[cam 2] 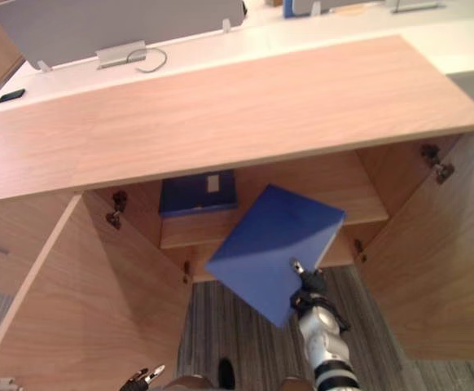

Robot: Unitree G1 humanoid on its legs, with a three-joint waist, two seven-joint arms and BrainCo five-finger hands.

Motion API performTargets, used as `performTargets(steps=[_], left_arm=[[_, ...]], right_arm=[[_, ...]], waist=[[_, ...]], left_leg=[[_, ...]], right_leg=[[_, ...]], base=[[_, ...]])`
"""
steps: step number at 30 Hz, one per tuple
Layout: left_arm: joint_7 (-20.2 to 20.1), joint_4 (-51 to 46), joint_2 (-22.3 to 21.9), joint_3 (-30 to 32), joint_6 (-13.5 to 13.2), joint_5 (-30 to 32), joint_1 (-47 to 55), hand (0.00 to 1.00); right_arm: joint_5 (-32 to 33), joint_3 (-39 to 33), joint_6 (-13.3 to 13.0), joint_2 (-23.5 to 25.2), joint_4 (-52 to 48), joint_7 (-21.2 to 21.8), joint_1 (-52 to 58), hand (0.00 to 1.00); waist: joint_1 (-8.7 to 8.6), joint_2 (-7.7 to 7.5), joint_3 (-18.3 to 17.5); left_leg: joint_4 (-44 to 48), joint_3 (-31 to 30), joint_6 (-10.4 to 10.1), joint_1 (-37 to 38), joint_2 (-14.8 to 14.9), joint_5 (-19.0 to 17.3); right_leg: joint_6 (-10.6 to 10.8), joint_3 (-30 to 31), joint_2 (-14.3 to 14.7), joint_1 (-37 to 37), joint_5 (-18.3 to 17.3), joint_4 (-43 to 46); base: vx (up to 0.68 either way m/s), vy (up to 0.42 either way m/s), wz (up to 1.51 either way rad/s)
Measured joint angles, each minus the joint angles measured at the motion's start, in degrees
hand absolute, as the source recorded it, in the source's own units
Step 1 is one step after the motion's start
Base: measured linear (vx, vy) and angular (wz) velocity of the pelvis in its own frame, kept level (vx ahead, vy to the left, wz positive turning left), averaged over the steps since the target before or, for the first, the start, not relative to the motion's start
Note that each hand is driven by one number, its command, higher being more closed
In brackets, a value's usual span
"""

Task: Walk over to the cabinet, pick up the folder, carry it to the office cabinet, place the folder inside the office cabinet, then close the office cabinet door

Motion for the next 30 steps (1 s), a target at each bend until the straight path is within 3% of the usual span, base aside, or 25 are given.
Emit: performTargets(steps=[2, 4, 5, 6, 7, 8, 9, 11, 14, 18, 23, 30], left_arm=[[0.1, -0.5, 0.1, -0.1, 0.0, 0.0, 0.0, 0.00], [0.0, -1.0, 0.6, -0.1, -0.4, -0.9, -0.4, 0.00], [0.0, -1.0, 0.9, -0.2, -0.4, -1.3, -0.5, 0.00], [0.1, -0.9, 1.8, -0.2, -0.3, -1.8, -0.6, 0.00], [0.1, -0.7, 2.1, 0.2, -0.2, -2.1, -1.1, 0.00], [0.5, -1.1, 0.9, 0.7, 0.0, -2.6, -1.8, 0.00], [0.6, -2.1, 0.0, 1.4, -0.1, -2.9, -1.8, 0.00], [1.1, -4.5, -0.8, 3.2, -0.2, -4.0, -2.9, 0.00], [1.6, -4.8, -1.3, 4.6, -0.2, -4.2, -4.0, 0.00], [1.8, -5.6, -1.7, 5.2, 0.0, -4.2, -4.1, 0.00], [2.7, -7.3, -1.7, 5.3, 0.4, -4.9, -5.3, 0.00], [4.5, -9.4, -1.7, 4.8, 0.8, -6.6, -6.0, 0.00]], right_arm=[[2.9, 0.1, -1.4, 0.2, -0.4, 0.8, -2.3, 1.00], [7.6, 0.0, -2.8, 0.1, -1.1, 0.9, -6.5, 1.00], [9.1, 0.2, -3.3, 0.2, -1.6, 1.0, -7.1, 1.00], [11.6, 1.2, -4.2, 0.2, -3.1, 1.0, -8.0, 1.00], [13.2, 1.8, -4.8, 0.2, -4.9, 1.0, -8.3, 1.00], [14.2, 1.9, -5.4, -0.8, -6.6, 0.9, -9.1, 1.00], [15.0, 1.9, -5.6, -0.8, -8.8, 0.6, -9.4, 1.00], [17.5, 2.2, -6.5, -0.4, -15.1, 0.2, -9.9, 1.00], [19.6, 2.3, -7.7, 0.3, -20.3, -0.3, -10.4, 1.00], [22.4, 2.2, -9.7, 1.9, -23.1, -1.0, -12.7, 1.00], [25.1, 0.4, -13.0, 2.5, -24.5, -4.7, -18.1, 1.00], [30.0, -9.8, -17.9, 0.0, -21.2, -11.6, -32.7, 1.00]], waist=[[0.03, 0.33, 0.5], [0.05, 0.14, 4.6], [0.06, -0.24, 5.4], [-0.02, -1.85, 7.3], [-0.06, -2.59, 8.9], [0.04, -0.61, 11.0], [0.15, 0.05, 12.0], [-0.02, 0.30, 14.8], [-0.16, 0.14, 16.2], [0.16, 0.05, 16.6], [0.83, -0.20, 17.5], [1.87, -0.22, 18.4]], left_leg=[[1.2, 0.0, 0.0, -0.1, 0.8, -0.8], [6.5, 0.3, -1.0, -1.6, 2.8, -3.8], [9.3, 0.2, -1.3, -3.0, 3.2, -5.2], [16.5, -0.1, -2.1, -6.7, 3.6, -8.6], [22.9, -0.6, -2.6, -9.8, 3.9, -11.7], [29.3, -1.3, -3.2, -13.1, 6.4, -14.0], [34.1, -1.5, -3.3, -16.7, 8.0, -15.8], [43.4, -2.9, -3.9, -24.1, 9.5, -19.8], [52.7, -5.2, -3.7, -30.8, 9.6, -23.5], [58.1, -7.0, -3.7, -36.4, 9.3, -24.9], [62.9, -8.9, -3.0, -43.7, 6.7, -25.3], [67.5, -11.5, -2.8, -50.2, 3.0, -25.4]], right_leg=[[-0.3, -4.0, -0.7, -0.8, -0.3, -0.1], [-0.5, -4.6, -0.3, -3.6, -0.1, -0.7], [-0.7, -4.5, -0.3, -4.6, 0.1, -1.7], [-2.4, -3.7, -0.5, -6.1, 3.3, -3.9], [-2.0, -3.6, -1.3, -7.2, 3.1, -3.0], [-2.6, -4.4, -0.5, -8.6, 2.5, -0.1], [-3.1, -4.2, 0.1, -11.4, 1.0, 3.0], [-4.2, -4.1, -1.1, -18.7, -3.5, 12.8], [-4.1, -4.0, -3.5, -24.7, -8.3, 22.6], [-4.1, -4.2, -5.5, -29.1, -10.0, 27.8], [-3.9, -4.3, -9.2, -34.8, -11.4, 33.4], [-3.4, -5.3, -14.0, -38.7, -13.4, 38.8]], base=[[0.04, 0.063, -0.10], [-0.03, -0.029, -0.10], [-0.10, -0.134, 0.01], [-0.13, -0.194, 0.11], [-0.12, -0.181, 0.09], [-0.13, -0.106, 0.02], [-0.09, -0.029, -0.07], [-0.15, -0.067, 0.08], [-0.13, -0.038, 0.28], [-0.07, 0.032, 0.24], [-0.04, 0.055, 0.34], [-0.01, 0.036, 0.33]])
